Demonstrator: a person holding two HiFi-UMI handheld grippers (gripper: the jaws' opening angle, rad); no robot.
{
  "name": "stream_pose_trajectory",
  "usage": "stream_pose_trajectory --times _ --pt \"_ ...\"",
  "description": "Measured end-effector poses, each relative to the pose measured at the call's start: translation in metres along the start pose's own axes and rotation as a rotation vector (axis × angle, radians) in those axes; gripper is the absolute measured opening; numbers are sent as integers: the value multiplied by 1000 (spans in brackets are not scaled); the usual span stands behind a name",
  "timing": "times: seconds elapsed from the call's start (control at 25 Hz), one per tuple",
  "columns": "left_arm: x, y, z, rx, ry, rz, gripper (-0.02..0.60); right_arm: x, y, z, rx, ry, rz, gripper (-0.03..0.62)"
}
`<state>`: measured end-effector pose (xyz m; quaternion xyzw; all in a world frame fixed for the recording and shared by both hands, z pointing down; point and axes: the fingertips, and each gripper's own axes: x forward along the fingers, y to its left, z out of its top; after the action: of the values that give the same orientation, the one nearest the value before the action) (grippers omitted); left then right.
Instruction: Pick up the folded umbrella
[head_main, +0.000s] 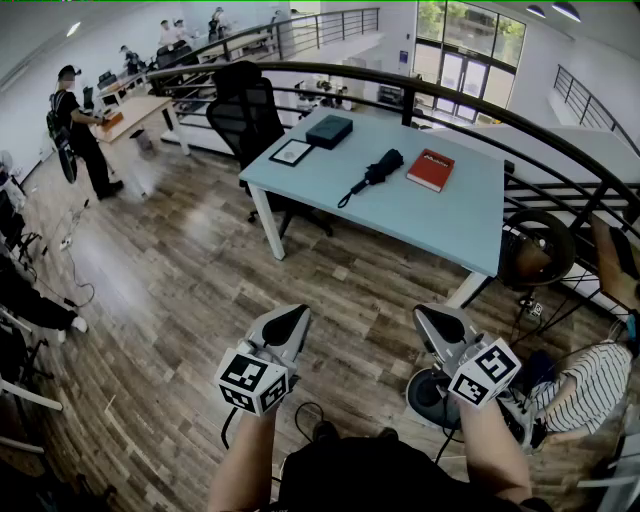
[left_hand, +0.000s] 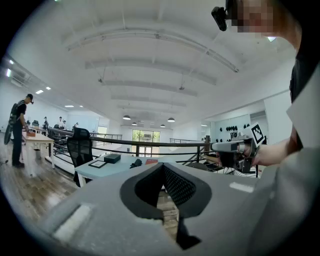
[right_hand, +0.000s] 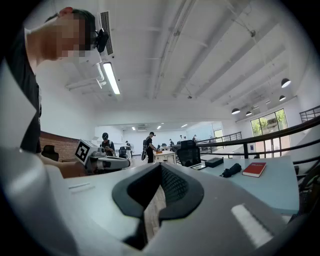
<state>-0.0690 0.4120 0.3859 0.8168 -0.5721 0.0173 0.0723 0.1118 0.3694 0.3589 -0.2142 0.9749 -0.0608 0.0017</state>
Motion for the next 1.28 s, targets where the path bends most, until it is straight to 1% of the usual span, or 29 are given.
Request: stream_pose_trajectory --times 0.12,0.24,0.32,0.4,0.48,0.56,0.68,0.8,0.88,1.0,1.16,1.28 --pt "-2 8 -11 -23 15 -12 2 9 3 -9 12 15 -5 -3" --pt "-9 17 -25 -48 36 -4 3 16 5 -24 39 35 -19 -3" --pt "-15 26 -28 -55 32 2 3 23 8 -31 60 45 -27 -2" --pt "-22 33 -26 -45 12 -3 3 32 16 -39 83 50 -9 -2" --pt "-30 41 -24 -28 -16 -8 3 42 30 -46 106 52 29 -2" --pt "-37 51 -23 -17 -33 -13 4 52 42 -50 107 52 51 0" --pt "-37 63 -25 -15 -21 -20 5 61 53 -46 91 41 60 0" --pt "-29 71 -27 -5 -5 -18 5 63 52 -43 78 44 57 0" --pt "-18 74 -29 7 4 -30 5 64 42 -44 79 48 46 0" --pt "10 78 -34 2 32 -55 5 69 14 -47 110 40 27 0" --pt "61 90 -36 22 58 -52 5 85 -34 -57 152 46 25 0" --pt "107 96 -31 32 52 -63 5 99 -75 -61 170 50 31 0"
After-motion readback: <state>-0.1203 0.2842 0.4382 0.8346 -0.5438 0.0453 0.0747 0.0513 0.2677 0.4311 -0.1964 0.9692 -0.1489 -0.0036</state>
